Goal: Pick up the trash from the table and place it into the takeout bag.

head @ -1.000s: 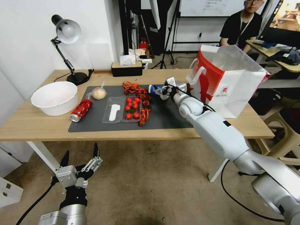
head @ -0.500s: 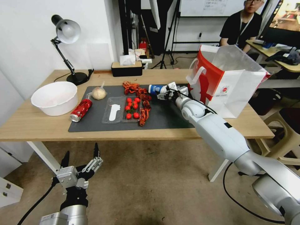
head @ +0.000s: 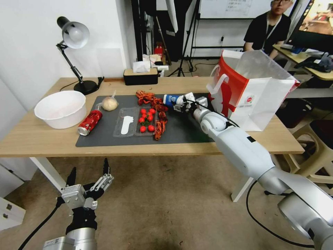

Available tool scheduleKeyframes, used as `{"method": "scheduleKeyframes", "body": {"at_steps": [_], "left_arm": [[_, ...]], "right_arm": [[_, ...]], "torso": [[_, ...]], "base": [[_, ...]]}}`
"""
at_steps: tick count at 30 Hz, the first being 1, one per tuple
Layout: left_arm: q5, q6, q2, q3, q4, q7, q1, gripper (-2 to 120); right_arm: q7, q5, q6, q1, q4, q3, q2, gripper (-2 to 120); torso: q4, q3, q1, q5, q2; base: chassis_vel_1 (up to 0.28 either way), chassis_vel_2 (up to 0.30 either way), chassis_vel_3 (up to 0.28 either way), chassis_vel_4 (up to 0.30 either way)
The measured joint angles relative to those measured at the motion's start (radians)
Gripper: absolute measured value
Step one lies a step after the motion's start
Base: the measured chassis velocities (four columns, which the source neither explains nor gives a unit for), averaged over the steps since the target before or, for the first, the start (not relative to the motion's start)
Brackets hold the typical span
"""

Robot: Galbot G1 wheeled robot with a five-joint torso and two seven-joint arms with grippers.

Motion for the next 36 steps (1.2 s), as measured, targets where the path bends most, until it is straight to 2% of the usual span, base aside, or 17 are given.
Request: {"method": "scheduleKeyframes", "body": {"at_steps": [4, 14, 22, 25, 26, 29, 30, 33, 36], "left_arm": [[0.001, -0.008, -0.001, 0.0, -0.002, 0.0, 0.004, 100], [0.011, -0.016, -0.007, 0.005, -0.006, 0.0, 0.002, 100], [0.021, -0.021, -0.008, 0.012, -0.012, 0.001, 0.006, 100], [0.024, -0.025, -0.008, 0.012, -0.015, 0.002, 0.012, 100], [0.024, -0.025, -0.008, 0.012, -0.015, 0.002, 0.012, 100], [0.027, -0.03, -0.008, 0.013, -0.018, 0.003, 0.017, 100], [0.027, -0.03, -0.008, 0.013, -0.018, 0.003, 0.017, 100], [0.035, -0.035, -0.008, 0.018, -0.02, 0.003, 0.023, 100], [0.04, -0.039, -0.008, 0.025, -0.02, 0.002, 0.027, 100]], "right_arm": [[0.007, 0.001, 0.008, -0.015, 0.002, 0.003, 0.002, 62], [0.04, 0.024, 0.009, -0.057, 0.095, 0.024, -0.028, 62], [0.087, 0.052, 0.02, -0.065, 0.283, 0.08, -0.088, 62], [0.131, 0.067, 0.01, -0.061, 0.397, 0.116, -0.127, 62], [0.131, 0.067, 0.01, -0.061, 0.397, 0.116, -0.127, 62], [0.245, 0.042, -0.03, -0.06, 0.521, 0.178, -0.171, 62], [0.245, 0.042, -0.03, -0.06, 0.521, 0.178, -0.171, 62], [0.402, 0.013, -0.106, -0.052, 0.62, 0.239, -0.215, 62], [0.48, 0.014, -0.156, -0.043, 0.663, 0.27, -0.253, 62]], "torso": [[-0.0002, 0.0, 0.0, -0.0002, 0.0], [0.0002, 0.0, 0.0, 0.0003, 0.0], [0.0001, 0.0, 0.0, 0.0001, 0.0], [0.0001, 0.0, 0.0, 0.0, 0.0], [0.0001, 0.0, 0.0, 0.0, 0.0], [-0.0001, 0.0, 0.0, 0.0, 0.0], [-0.0001, 0.0, 0.0, 0.0, 0.0], [0.0, 0.0, 0.0, 0.0001, 0.0], [-0.0002, 0.0, 0.0, -0.0002, 0.0]], "base": [[0.0, 0.0, 0.0, 0.0], [0.0, 0.0, 0.0, 0.0], [0.0, 0.0, 0.0, 0.0], [0.0, 0.0, 0.0, 0.0], [0.0, 0.0, 0.0, 0.0], [0.0, 0.0, 0.0, 0.0], [0.0, 0.0, 0.0, 0.0], [0.0, 0.0, 0.0, 0.0], [0.0, 0.0, 0.0, 0.0]]}}
